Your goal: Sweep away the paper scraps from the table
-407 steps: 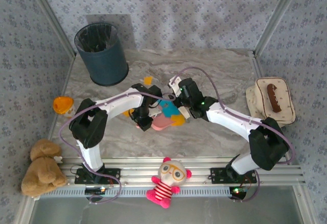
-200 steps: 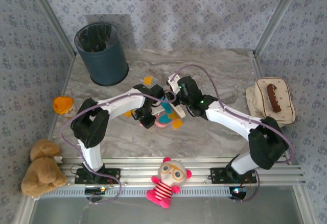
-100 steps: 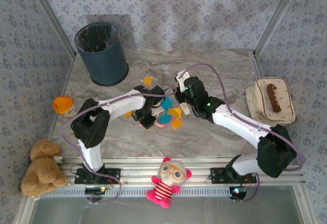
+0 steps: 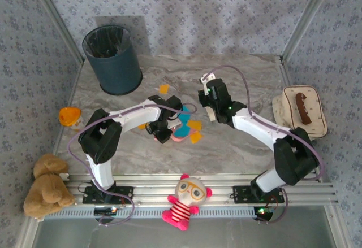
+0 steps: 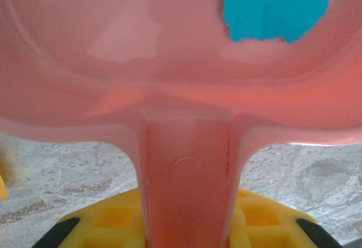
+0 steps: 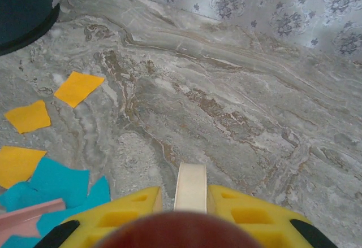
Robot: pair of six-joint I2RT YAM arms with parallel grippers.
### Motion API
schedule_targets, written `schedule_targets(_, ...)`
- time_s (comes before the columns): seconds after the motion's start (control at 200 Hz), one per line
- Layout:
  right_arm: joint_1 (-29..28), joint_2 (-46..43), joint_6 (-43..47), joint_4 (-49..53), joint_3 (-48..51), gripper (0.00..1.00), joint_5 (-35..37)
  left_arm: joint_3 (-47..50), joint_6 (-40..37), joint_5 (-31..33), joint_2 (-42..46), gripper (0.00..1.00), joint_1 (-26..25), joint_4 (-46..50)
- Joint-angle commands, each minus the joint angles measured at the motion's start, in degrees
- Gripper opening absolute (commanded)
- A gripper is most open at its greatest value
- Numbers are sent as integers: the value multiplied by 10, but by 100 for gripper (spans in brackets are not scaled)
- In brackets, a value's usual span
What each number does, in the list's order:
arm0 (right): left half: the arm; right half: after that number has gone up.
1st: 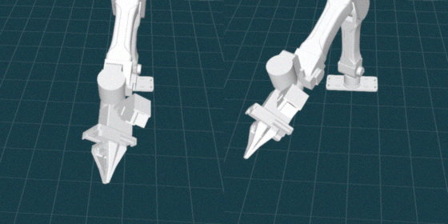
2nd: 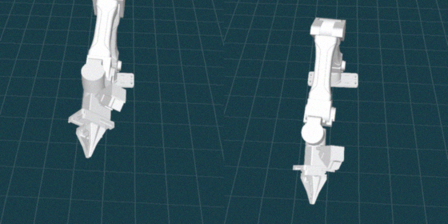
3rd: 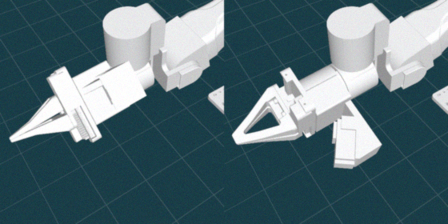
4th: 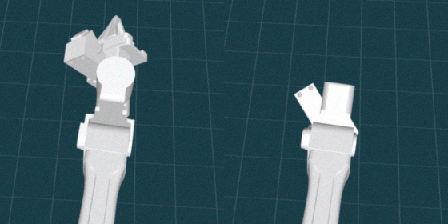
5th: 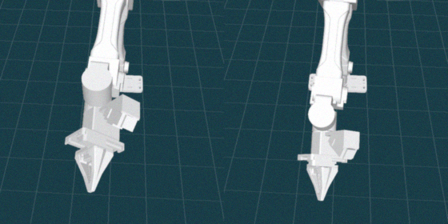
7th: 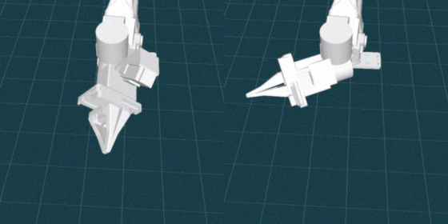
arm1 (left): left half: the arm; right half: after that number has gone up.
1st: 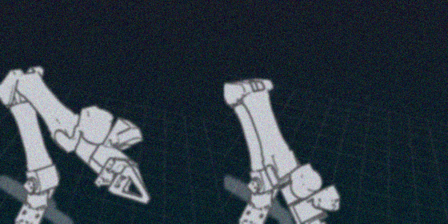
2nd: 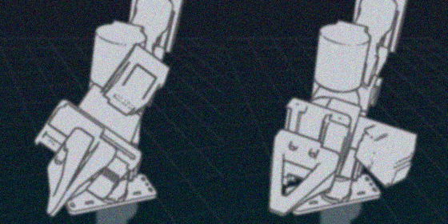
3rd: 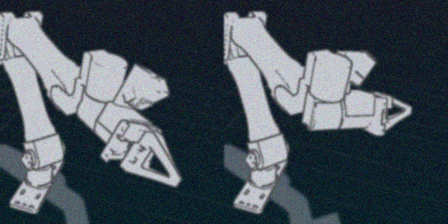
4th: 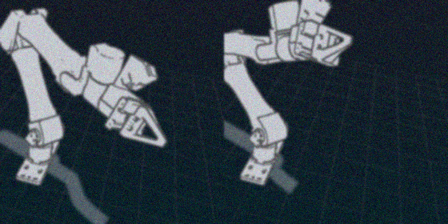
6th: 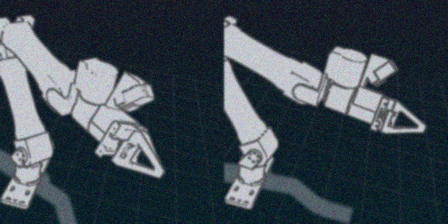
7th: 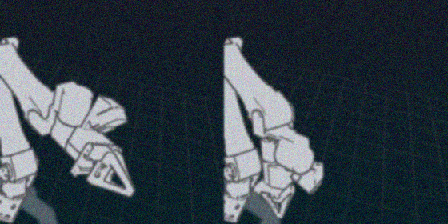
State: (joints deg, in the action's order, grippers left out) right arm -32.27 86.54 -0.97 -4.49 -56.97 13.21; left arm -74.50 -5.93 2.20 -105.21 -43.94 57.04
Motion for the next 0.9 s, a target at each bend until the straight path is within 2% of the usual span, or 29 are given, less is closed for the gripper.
schedule_targets(0.0, 9, 17, 34, -42, -26, 0, -43, 6, 6, -12, 19, 0, -4, 24)
schedule_targets(0.3, -11, 43, 85, -49, -26, 0, -129, 7, 6, -13, 16, 0, -2, 23)
schedule_targets(0.894, -39, 20, 85, 7, -17, 0, -262, 2, 8, -11, 1, 0, 0, 19)
